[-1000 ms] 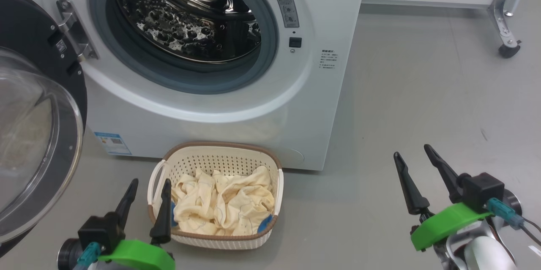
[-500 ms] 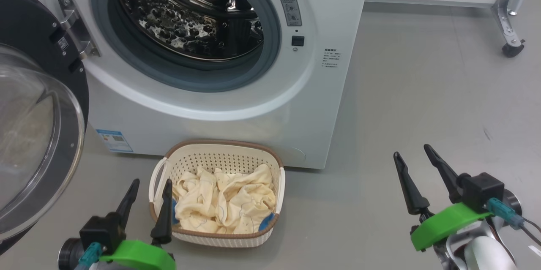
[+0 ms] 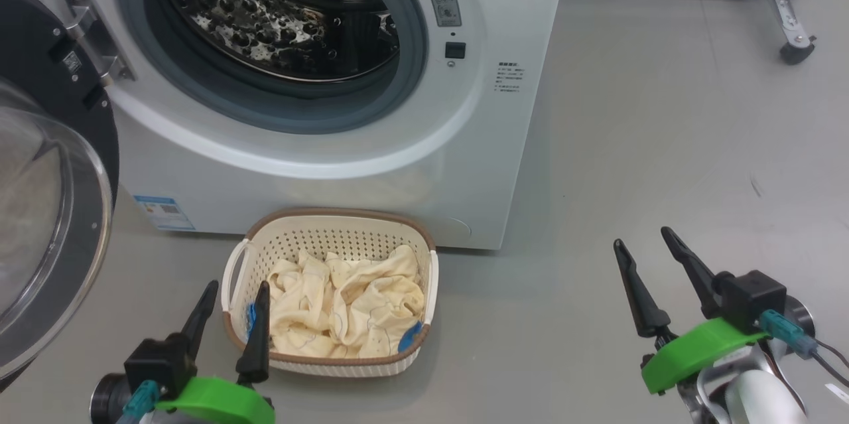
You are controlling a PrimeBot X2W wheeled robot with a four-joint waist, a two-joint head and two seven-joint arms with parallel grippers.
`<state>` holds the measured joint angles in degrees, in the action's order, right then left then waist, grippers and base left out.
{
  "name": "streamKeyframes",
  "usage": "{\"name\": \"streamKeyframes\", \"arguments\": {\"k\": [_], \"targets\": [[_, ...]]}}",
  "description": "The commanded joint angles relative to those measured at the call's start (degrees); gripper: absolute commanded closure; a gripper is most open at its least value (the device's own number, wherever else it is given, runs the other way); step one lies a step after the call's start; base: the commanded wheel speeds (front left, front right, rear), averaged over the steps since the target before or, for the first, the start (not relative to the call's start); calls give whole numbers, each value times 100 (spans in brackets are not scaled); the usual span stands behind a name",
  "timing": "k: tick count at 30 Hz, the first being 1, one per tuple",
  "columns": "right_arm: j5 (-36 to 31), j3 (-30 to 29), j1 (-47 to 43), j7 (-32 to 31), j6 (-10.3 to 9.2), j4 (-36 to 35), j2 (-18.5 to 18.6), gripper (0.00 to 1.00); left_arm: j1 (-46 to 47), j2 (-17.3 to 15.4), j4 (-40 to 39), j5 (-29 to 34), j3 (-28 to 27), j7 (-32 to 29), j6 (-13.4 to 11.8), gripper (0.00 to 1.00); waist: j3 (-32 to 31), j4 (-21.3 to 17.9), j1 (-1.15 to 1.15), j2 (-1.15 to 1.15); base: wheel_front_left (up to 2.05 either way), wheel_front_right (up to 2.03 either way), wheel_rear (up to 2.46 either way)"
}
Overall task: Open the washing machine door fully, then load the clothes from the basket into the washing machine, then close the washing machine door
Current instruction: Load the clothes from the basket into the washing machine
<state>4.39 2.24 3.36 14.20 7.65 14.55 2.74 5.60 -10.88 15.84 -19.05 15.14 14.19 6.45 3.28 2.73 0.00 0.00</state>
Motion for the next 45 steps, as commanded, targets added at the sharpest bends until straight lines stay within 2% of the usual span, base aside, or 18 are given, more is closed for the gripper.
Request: {"name": "streamKeyframes", "arguments": {"k": [1, 16, 28, 36, 45], "targets": [[-34, 122, 284, 80, -16, -150, 14, 0, 291, -125, -172, 47, -206, 80, -23, 0, 75, -74, 0, 0, 0, 0, 0], [-129, 153, 523, 80, -16, -167, 14, 0, 966, -280, 246, -3, -158, 81, 35, 0, 1272, -748, 0, 0, 0, 0, 0], [-9, 300, 867, 80, -16, -440, 14, 0, 2133, -742, 1241, -34, 51, -92, 88, 0, 2699, -1331, 0, 0, 0, 0, 0], [121, 406, 1072, 80, -16, -626, 14, 0, 3162, -1029, 2224, -120, 535, -342, 101, 0, 3596, -1591, 0, 0, 0, 0, 0], [298, 649, 1223, 80, -16, -774, 14, 0, 4163, -1364, 3090, -945, 1422, -875, 102, 0, 4280, -1853, 0, 0, 0, 0, 0]]}}
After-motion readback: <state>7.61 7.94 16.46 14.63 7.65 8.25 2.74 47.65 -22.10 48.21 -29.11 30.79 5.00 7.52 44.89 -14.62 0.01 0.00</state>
